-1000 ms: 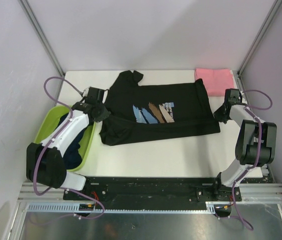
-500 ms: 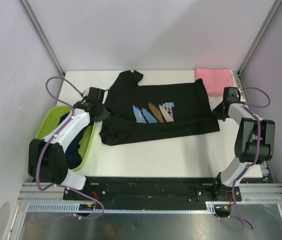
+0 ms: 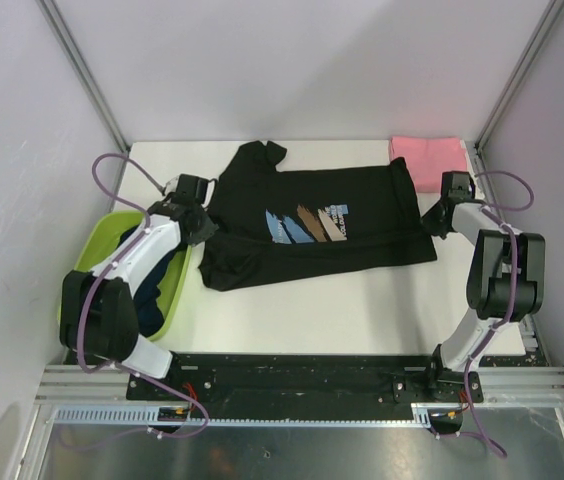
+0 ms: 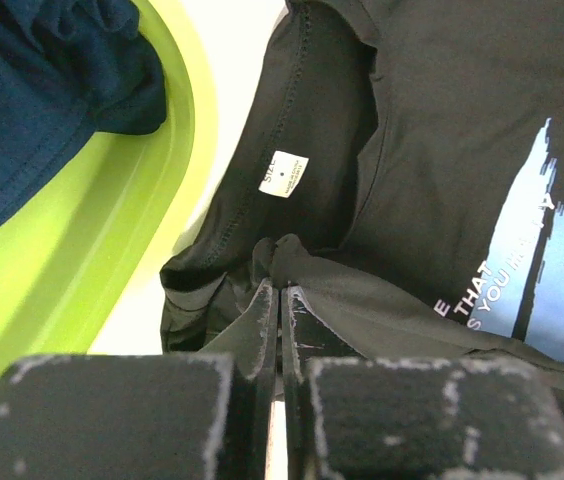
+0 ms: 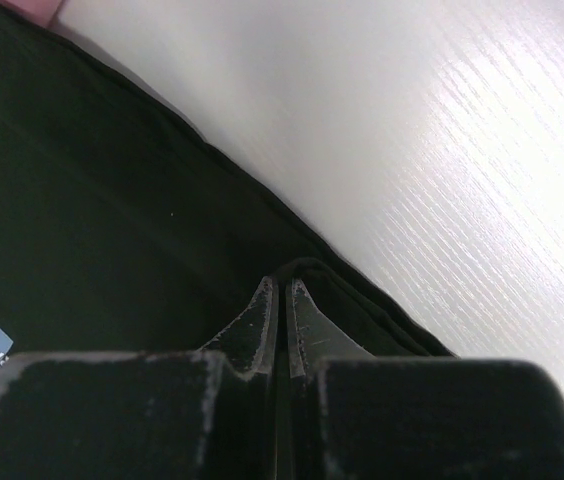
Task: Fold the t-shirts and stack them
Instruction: Fold the flattened tshirt in 1/3 of the way
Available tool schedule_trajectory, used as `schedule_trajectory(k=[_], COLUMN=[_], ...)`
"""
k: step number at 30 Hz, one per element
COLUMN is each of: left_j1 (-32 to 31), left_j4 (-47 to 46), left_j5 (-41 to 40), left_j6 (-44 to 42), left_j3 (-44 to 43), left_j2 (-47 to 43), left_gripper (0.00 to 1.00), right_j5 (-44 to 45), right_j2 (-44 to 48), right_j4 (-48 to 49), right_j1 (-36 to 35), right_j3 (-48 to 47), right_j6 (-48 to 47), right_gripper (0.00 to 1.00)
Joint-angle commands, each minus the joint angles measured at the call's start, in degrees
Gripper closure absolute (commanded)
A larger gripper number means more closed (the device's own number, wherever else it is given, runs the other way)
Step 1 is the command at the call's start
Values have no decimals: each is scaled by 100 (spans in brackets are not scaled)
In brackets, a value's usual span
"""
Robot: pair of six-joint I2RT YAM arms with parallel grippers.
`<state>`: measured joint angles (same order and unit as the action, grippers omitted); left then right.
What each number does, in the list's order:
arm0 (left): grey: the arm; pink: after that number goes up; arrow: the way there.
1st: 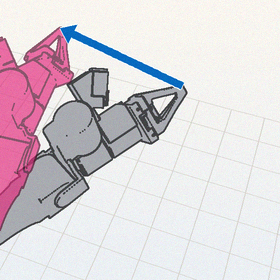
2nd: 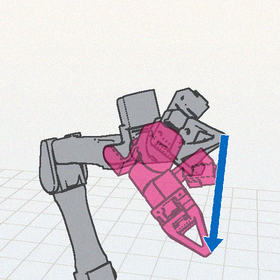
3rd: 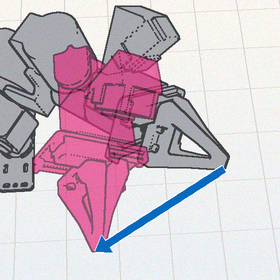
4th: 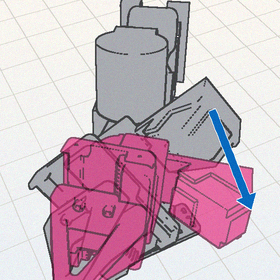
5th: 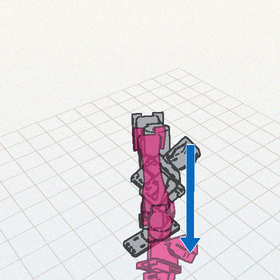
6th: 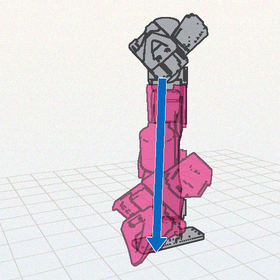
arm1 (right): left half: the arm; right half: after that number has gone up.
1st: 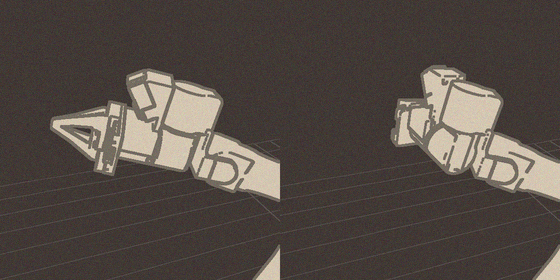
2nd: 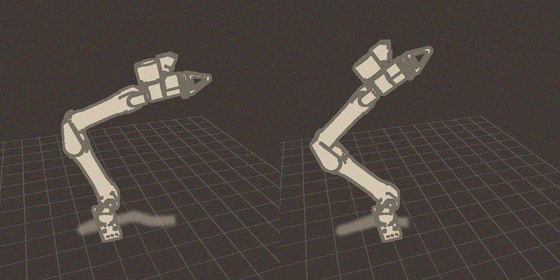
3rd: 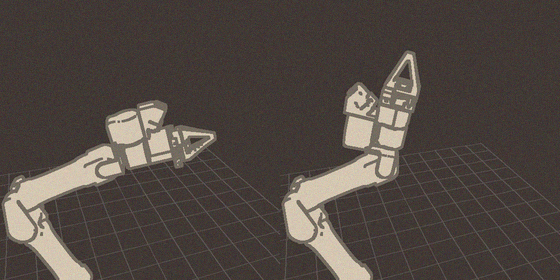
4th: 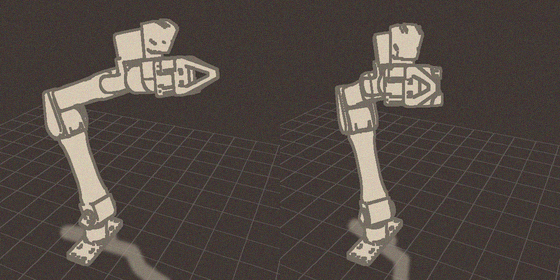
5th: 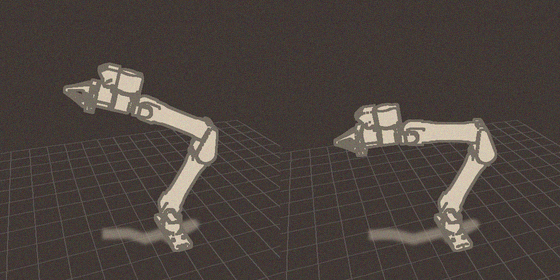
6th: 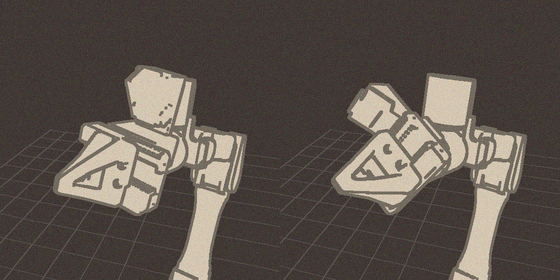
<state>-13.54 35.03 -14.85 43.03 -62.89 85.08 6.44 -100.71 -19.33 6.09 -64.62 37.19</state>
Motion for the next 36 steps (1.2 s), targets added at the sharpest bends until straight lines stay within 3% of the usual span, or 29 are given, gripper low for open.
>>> schedule_trajectory(k=[1,3,5,6,9,10,12,16,22,27,36], left_j1=[59,61,60,61,62,62,62,-40,-400,-508,-522], left_j4=[-120,-168,-206,-219,-245,-243,-240,-230,-223,-218,-231], left_j5=[-187,-141,-29,51,378,466,565,817,751,641,616], left_j6=[-148,-199,-356,-466,-792,-895,-963,-734,-128,86,145], left_j3=[-24,-37,-107,-169,-273,-257,-93,709,1776,2102,2186], left_j2=[147,226,316,347,130,-27,-462,-1314,-2118,-2297,-2148], left_gripper=[100,100,95,85,41,32,23,33,54,56,57], right_j5=[49,-7,-74,-113,-119,-87,-36,171,-35,-250,-369], right_j2=[-148,-196,-237,-242,-95,-5,224,652,1415,1657,1113], right_j4=[188,192,158,109,-166,-298,-622,-1308,-1193,-814,-286], right_j1=[-49,-54,-55,-55,-65,-56,-11,13,261,471,505], right_j3=[-265,-317,-416,-480,-654,-686,-706,-544,566,1143,1258], right_j6=[-154,-202,-282,-331,-464,-474,-421,-199,46,65,141], right_gripper=[100,98,83,72,40,36,32,33,40,44,47])
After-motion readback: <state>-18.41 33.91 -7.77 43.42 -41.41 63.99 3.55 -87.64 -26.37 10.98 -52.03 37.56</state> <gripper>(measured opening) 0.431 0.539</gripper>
